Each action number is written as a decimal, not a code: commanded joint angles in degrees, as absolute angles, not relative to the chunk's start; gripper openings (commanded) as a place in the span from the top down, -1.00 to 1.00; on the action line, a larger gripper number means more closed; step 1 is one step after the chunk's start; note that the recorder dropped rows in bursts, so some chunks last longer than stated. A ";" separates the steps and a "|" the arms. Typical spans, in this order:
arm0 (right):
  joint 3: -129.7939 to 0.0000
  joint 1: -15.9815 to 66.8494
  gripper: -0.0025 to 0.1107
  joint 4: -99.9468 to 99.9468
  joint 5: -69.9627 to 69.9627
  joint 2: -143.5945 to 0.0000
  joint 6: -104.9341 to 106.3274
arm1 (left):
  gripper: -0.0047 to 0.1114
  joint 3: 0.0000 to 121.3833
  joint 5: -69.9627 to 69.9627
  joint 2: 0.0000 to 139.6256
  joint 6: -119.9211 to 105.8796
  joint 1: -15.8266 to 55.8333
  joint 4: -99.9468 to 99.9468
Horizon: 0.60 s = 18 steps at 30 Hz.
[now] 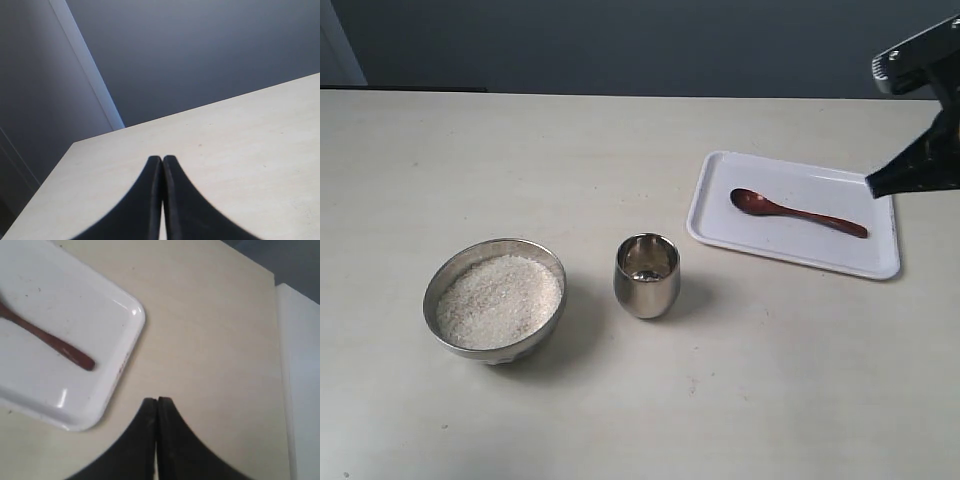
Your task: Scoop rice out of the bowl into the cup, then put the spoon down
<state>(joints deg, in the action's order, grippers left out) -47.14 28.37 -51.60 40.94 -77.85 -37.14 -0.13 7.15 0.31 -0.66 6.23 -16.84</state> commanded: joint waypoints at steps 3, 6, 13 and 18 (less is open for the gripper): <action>-39.88 33.85 0.97 -41.48 45.38 -60.31 -37.57 | 0.91 0.00 6.92 0.00 -0.45 6.50 -17.02; -36.42 36.28 0.97 -33.26 45.25 -52.33 -37.01 | 0.91 0.00 6.92 0.00 -0.45 6.50 -17.02; -27.15 40.33 0.97 -15.96 45.79 -36.31 -31.51 | 0.91 0.00 6.92 0.00 -0.45 6.50 -17.02; -26.64 40.46 0.97 -10.18 45.64 -27.13 -31.04 | 0.91 0.00 6.92 0.00 -0.45 6.50 -17.02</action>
<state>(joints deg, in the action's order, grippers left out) -26.93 40.19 -13.05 46.32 -31.21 -31.90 -0.13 7.15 0.31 -0.66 6.23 -16.84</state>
